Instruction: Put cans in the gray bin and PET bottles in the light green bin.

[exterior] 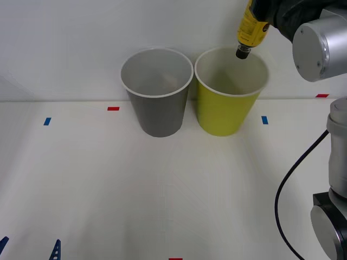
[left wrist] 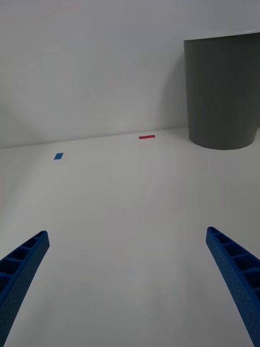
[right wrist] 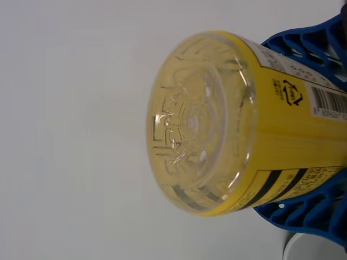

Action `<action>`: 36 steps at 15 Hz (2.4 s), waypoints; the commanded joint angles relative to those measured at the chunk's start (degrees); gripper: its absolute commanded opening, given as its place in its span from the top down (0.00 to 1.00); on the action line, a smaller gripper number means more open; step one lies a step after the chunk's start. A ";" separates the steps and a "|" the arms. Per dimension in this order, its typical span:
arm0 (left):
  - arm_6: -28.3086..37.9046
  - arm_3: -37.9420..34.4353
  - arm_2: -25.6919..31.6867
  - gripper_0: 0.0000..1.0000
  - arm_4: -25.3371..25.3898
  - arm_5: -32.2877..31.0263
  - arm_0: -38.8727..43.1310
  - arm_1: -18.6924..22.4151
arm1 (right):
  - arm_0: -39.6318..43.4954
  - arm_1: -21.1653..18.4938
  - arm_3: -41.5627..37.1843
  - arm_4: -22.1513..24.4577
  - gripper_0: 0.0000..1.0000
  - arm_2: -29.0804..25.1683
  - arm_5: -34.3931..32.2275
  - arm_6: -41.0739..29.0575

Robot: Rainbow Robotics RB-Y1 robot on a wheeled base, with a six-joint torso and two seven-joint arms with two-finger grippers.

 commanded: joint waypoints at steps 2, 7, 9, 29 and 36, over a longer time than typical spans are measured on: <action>0.00 0.00 0.00 0.00 0.00 0.00 0.00 0.00 | 0.89 -0.77 3.29 0.02 1.00 0.49 -4.15 0.07; 0.00 0.00 0.00 0.00 0.00 0.00 0.00 0.00 | 4.14 -2.18 3.11 0.02 1.00 2.33 -9.24 -0.72; 0.00 0.00 0.00 0.00 0.00 0.00 0.00 0.00 | 4.14 -2.18 3.11 0.02 1.00 2.33 -9.24 -0.81; 0.00 0.00 0.00 0.00 0.00 0.00 0.00 0.00 | 9.86 -2.62 -11.57 -1.04 0.00 1.90 0.51 -1.16; 0.00 0.00 0.00 0.00 0.00 0.00 0.00 0.00 | 29.28 -1.92 -32.46 -1.48 0.00 1.90 -0.37 -1.77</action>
